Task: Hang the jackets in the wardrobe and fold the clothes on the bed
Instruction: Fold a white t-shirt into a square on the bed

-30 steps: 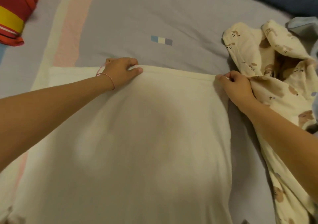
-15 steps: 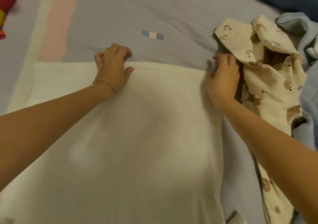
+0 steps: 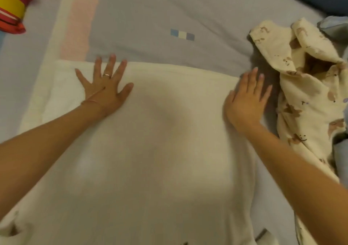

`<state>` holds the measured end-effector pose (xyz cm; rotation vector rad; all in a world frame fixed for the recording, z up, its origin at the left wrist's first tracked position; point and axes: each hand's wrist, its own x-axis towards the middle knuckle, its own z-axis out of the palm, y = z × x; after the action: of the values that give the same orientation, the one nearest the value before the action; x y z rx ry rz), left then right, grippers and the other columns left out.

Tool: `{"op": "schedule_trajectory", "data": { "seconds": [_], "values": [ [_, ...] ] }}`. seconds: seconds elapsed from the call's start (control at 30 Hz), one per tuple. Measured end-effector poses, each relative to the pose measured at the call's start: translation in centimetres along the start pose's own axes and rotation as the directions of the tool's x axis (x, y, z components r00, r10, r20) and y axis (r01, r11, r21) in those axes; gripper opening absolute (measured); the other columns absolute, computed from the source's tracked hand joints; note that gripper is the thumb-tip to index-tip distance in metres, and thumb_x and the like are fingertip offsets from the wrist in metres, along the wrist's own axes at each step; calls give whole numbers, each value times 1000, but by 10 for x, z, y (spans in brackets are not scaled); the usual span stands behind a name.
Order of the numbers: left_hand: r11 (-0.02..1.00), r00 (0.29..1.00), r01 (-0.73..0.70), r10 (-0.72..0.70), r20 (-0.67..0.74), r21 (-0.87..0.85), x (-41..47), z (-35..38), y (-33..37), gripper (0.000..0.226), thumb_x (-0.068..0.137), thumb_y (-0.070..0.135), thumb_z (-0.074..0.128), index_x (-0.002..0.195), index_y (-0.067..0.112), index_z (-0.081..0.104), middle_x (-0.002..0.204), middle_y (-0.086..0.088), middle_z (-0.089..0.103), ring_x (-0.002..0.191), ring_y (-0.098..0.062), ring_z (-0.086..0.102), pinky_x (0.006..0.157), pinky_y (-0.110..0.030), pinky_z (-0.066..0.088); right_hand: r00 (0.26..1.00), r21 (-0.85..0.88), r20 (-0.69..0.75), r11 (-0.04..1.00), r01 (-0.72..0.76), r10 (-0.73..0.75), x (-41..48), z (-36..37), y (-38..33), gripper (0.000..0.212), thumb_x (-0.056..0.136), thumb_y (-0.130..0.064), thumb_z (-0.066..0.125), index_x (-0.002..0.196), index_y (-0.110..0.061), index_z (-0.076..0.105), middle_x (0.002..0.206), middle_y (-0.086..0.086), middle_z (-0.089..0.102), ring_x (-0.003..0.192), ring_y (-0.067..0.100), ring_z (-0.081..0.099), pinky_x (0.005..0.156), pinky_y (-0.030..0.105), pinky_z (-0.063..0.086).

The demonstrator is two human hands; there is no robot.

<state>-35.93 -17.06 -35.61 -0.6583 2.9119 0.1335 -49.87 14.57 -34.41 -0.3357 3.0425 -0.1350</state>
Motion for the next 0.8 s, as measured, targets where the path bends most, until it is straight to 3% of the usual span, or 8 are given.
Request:
{"op": "schedule_trajectory", "data": {
  "seconds": [0.07,0.17,0.27,0.33,0.47,0.6,0.73,0.8],
  "values": [
    [999,1000,4,-3,14,-48,4,-4,3,59,95,56,18,148,38,-2,158,8,-8,145,-21,-11,105,-67,-8,983,142,-7,973,182,-183,-33,-3,-54,64,96,-37,20,152,-9,7,160,8,0,147,25,-2,116,40,-11],
    [971,994,-107,112,12,-212,-9,-15,-13,54,99,33,32,149,30,12,158,6,1,145,-15,-4,110,-59,-9,860,186,132,865,467,-493,-73,14,-133,64,94,-47,6,152,-22,5,160,-2,1,148,22,-2,115,44,-12],
    [960,993,-35,2,-117,-278,-15,-29,-64,52,95,17,47,144,23,31,155,3,19,144,-17,10,113,-54,-3,952,109,85,952,285,-295,-47,30,-171,59,96,-47,8,152,-28,1,160,-7,-2,148,20,-3,111,56,-14],
    [954,987,93,-127,-103,-286,-6,-42,-108,48,90,21,57,136,23,44,146,-1,37,136,-23,28,112,-49,14,986,95,35,982,162,-166,-30,38,-189,59,97,-45,17,152,-29,2,160,-6,-1,148,21,-1,111,58,-12],
    [843,987,126,-161,-21,-523,13,-53,-142,32,76,15,75,104,19,61,100,-4,57,87,-16,51,87,-31,44,989,119,3,982,145,-147,-29,41,-198,60,96,-43,25,152,-28,12,160,-3,9,147,23,6,113,55,-7],
    [816,986,161,-155,59,-555,22,-58,-144,25,72,13,79,88,13,59,79,-6,53,62,-13,46,60,-20,38,991,95,19,987,130,-133,-29,41,-197,60,95,-45,21,152,-29,11,160,-3,8,147,23,4,115,52,-7],
    [815,988,125,-52,143,-565,27,-71,-149,20,78,17,73,84,3,61,75,-11,57,63,-16,48,63,-28,42,990,93,22,987,135,-137,-28,40,-199,60,95,-46,19,152,-29,11,160,-3,7,147,23,4,116,51,-5],
    [768,993,115,-94,67,-630,33,-80,-153,19,78,17,73,84,4,60,76,-7,56,63,-10,47,64,-15,41,990,93,28,987,132,-135,-27,40,-200,60,94,-46,19,152,-29,11,160,-3,8,147,22,5,117,52,-4]
  ]
}}
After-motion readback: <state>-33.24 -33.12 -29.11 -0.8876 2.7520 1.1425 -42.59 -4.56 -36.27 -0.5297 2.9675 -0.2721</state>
